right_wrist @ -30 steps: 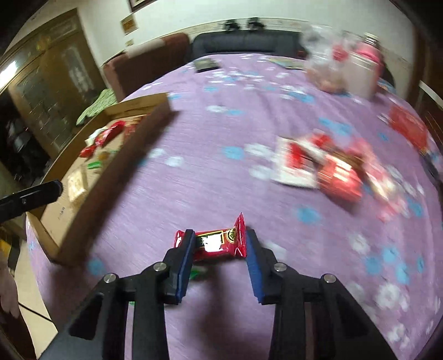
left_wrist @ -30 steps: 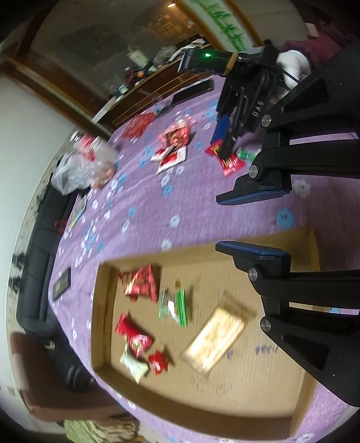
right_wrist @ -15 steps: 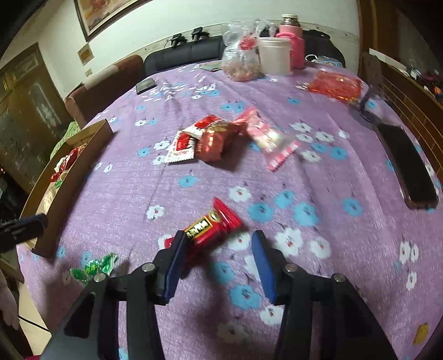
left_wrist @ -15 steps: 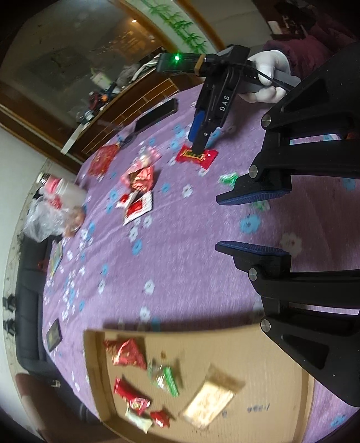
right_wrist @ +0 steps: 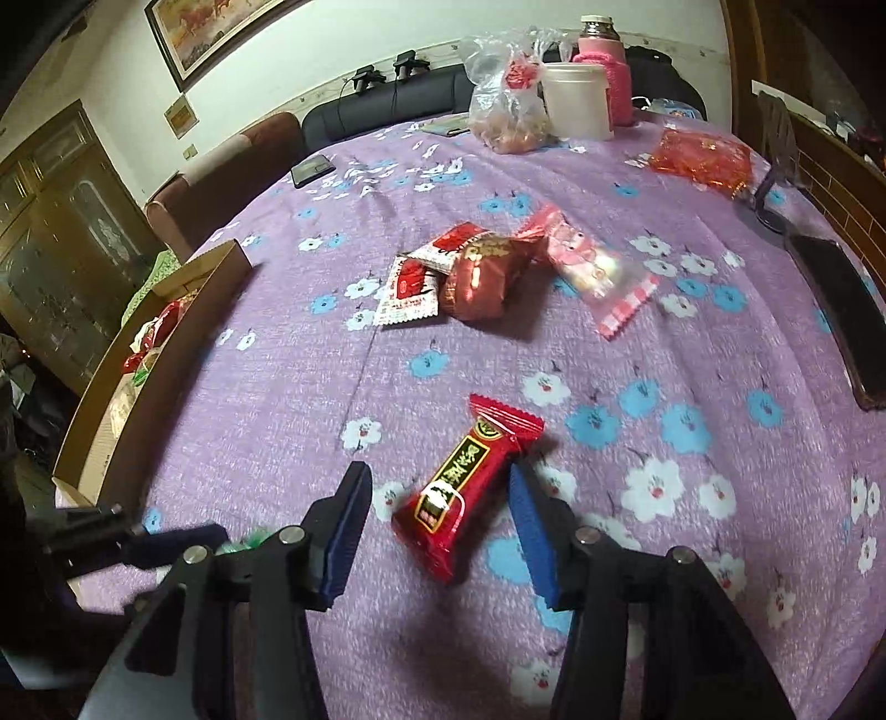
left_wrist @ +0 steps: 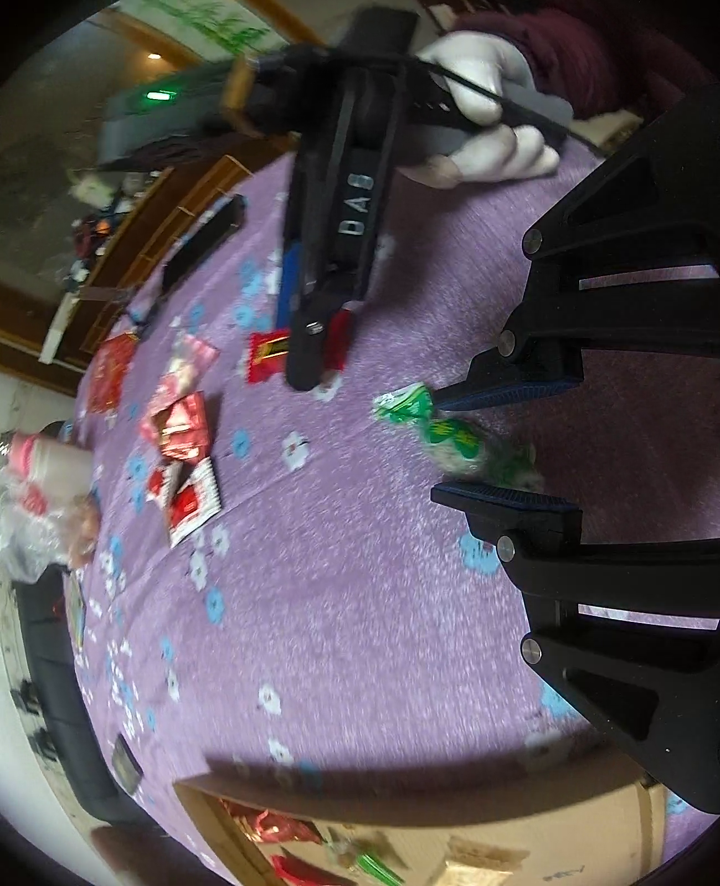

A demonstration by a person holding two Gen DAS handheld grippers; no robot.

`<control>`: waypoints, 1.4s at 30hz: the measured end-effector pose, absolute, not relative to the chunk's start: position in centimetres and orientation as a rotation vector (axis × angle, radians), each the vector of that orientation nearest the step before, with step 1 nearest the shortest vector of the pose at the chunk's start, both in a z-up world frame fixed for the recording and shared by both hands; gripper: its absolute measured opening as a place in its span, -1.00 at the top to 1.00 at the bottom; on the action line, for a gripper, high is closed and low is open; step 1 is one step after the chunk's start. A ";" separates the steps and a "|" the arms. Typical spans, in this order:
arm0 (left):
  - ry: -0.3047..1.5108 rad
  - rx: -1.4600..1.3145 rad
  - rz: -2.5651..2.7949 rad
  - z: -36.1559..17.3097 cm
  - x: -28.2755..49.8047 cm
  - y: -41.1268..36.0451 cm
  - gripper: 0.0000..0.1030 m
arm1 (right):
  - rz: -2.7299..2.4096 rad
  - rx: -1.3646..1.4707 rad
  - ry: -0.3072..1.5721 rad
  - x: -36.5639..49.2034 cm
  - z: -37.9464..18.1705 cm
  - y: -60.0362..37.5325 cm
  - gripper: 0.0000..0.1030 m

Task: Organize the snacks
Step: 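Grasp a red candy bar with the right gripper while the left gripper grasps a green-wrapped candy, then carry the red candy bar and green candy over the box and release both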

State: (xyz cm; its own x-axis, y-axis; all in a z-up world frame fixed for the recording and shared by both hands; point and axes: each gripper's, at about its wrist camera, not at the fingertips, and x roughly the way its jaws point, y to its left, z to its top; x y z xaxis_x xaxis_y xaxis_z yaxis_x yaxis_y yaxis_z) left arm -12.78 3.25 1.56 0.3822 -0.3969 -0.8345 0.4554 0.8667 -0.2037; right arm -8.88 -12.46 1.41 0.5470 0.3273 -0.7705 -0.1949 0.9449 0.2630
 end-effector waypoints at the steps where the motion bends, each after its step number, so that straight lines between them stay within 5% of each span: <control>1: 1.028 0.080 -0.539 1.6 -12.9 3.1 0.43 | 0.307 0.144 0.943 -8.8 1.4 -12.3 -0.06; 5: 1.005 0.159 -0.510 1.5 -13.2 1.9 0.42 | 0.289 0.083 0.946 -8.5 1.3 -11.5 -0.05; 8: 0.982 0.209 -0.499 1.4 -13.7 1.3 0.55 | 0.251 0.039 0.943 -8.6 1.3 -11.3 0.32; 12: 0.981 0.162 -0.527 1.5 -13.8 1.9 0.58 | 0.262 0.076 0.944 -8.8 1.3 -12.1 0.52; 28: 0.878 -0.124 -0.481 6.6 -15.0 10.1 0.58 | 0.357 0.088 0.854 -10.9 4.5 -10.3 0.56; 42: 0.795 -0.343 -0.157 6.7 -15.1 26.5 0.58 | 0.545 -0.039 0.789 -10.8 8.1 -0.1 0.56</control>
